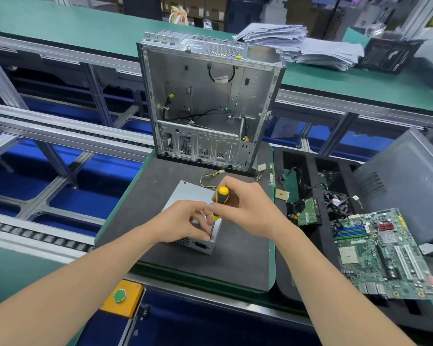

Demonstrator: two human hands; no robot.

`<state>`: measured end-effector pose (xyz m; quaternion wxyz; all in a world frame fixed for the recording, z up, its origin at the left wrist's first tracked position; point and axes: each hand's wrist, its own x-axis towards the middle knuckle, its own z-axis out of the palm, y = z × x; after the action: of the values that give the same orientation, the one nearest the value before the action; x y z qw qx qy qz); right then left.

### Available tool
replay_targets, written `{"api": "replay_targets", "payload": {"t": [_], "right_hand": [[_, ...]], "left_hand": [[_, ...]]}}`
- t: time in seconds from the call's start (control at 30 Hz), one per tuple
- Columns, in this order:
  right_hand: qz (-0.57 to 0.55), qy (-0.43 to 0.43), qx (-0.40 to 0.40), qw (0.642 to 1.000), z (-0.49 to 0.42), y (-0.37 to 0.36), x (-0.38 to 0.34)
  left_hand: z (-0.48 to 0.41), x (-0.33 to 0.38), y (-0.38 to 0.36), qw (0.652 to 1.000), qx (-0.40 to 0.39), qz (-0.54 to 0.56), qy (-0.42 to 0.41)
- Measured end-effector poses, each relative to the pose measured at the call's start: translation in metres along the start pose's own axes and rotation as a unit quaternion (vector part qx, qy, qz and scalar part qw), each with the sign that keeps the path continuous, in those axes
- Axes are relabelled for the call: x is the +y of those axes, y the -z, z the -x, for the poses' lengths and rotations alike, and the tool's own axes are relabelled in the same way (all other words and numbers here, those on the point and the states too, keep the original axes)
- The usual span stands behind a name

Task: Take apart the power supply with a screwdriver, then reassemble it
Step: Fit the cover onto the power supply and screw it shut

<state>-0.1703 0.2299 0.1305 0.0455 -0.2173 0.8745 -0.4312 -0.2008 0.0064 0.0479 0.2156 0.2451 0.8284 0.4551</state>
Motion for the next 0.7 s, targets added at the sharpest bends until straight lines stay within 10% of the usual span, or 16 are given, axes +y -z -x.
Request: {"api": "replay_targets", "payload": {"t": [0.53,0.7], "right_hand": [[0.148,0.038,0.049,0.987,-0.011,-0.012,-0.01],[0.124,0.098,-0.058,0.986,-0.01,0.0,-0.019]], "left_hand": [[-0.004,0.012,0.001,0.999,0.006,0.039,0.011],[-0.004,0.012,0.002,0.999,-0.026,0.024,0.004]]}}
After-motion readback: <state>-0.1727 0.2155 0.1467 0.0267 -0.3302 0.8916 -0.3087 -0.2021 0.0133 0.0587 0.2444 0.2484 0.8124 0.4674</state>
